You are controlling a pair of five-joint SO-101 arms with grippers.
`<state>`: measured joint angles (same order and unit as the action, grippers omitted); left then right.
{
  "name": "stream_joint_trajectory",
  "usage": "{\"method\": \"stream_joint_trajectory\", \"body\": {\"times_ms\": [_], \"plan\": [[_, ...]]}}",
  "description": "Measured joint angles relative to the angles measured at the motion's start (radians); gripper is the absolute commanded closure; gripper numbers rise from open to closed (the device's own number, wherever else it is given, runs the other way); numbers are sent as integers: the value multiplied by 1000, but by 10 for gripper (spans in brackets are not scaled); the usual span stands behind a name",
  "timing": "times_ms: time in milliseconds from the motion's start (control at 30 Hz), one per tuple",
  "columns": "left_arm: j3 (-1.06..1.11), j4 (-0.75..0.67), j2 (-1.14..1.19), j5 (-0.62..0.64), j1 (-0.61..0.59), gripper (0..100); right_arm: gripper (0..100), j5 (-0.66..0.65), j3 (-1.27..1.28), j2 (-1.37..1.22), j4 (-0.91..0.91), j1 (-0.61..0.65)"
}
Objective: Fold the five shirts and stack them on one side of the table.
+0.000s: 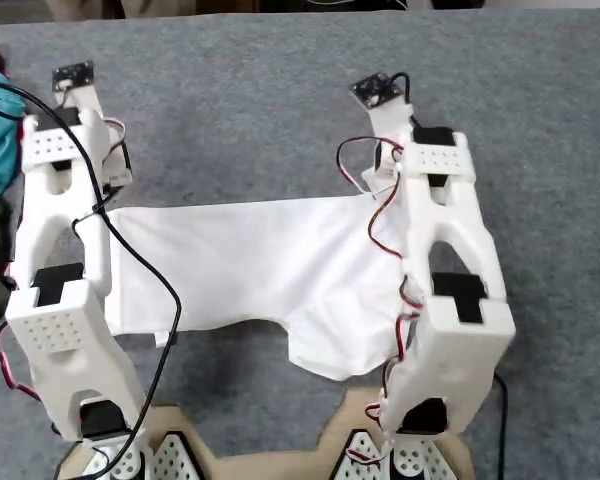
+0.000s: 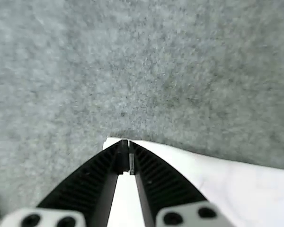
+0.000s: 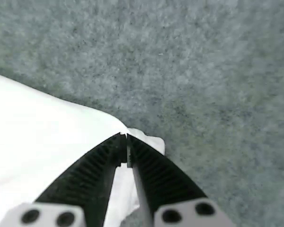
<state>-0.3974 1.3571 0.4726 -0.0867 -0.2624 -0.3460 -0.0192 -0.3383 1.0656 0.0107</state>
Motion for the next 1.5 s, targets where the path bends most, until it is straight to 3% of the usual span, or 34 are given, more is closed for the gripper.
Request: {"method": "stream_joint_trajectory", "body": {"times_ms": [200, 367, 567, 733, 867, 1000, 1167, 1500], "plan": [[-149, 226, -5, -74, 48, 981, 989, -107, -37, 189, 143, 12], [-109, 272, -143, -92, 153, 981, 989, -221, -37, 333, 304, 38], [235, 199, -496, -161, 216, 981, 990, -336, -37, 456, 552, 40], [743, 8, -856, -276, 219, 981, 988, -388, 17, 528, 684, 74], [1140, -77, -1163, -351, 210, 981, 899, -430, 178, 623, 694, 92], [1346, -84, -1448, -368, 117, 981, 864, -463, 377, 740, 692, 138], [1410, -38, -1634, -368, 0, 981, 864, -503, 647, 884, 647, 216], [1419, 12, -1656, -368, -15, 981, 864, -508, 1134, 1065, 330, 446]]}}
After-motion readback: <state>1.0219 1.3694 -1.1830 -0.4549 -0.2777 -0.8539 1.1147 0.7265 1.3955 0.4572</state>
